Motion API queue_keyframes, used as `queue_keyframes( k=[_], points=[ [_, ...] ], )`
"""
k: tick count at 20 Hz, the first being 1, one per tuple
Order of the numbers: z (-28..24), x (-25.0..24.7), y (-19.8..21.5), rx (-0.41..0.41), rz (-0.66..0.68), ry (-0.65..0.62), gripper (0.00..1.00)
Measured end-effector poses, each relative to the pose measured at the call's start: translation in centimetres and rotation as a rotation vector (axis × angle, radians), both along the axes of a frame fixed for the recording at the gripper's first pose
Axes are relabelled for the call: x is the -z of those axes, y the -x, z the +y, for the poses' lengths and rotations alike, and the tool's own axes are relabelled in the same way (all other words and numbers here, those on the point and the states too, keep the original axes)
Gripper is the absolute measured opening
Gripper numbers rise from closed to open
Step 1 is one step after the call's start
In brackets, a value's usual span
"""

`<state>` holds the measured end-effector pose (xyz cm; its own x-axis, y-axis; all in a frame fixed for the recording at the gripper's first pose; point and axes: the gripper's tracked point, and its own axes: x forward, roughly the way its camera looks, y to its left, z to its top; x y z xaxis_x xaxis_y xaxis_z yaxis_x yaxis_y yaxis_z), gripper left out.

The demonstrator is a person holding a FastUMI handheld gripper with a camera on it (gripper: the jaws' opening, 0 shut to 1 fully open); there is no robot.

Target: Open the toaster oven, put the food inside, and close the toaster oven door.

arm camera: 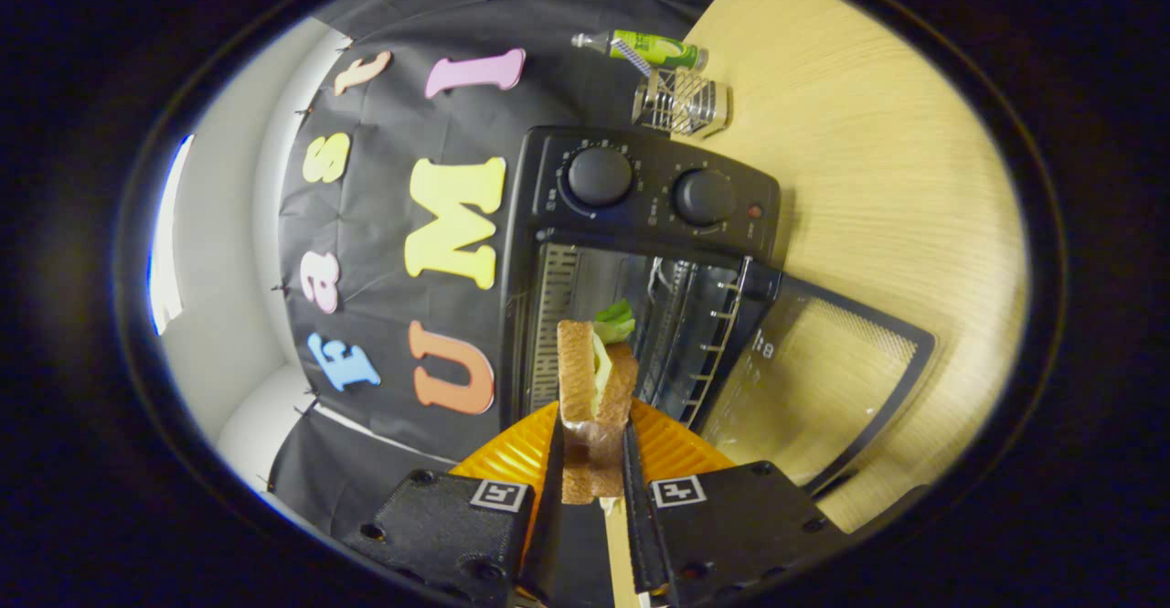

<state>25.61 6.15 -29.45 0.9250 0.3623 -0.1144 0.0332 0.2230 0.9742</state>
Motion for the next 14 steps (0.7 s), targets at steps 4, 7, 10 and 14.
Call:
queue_keyframes(
  k=[4,7,10,14],
  points=[
    [2.1,2.0,-2.5,0.023,0.054,0.074,0.36],
    [2.9,2.0,-4.8,0.051,0.079,0.099,0.36],
    [4.5,2.5,-6.2,0.054,0.071,0.127,0.36],
    [5.4,3.0,-6.7,0.002,0.04,0.33,0.41]
  ],
)
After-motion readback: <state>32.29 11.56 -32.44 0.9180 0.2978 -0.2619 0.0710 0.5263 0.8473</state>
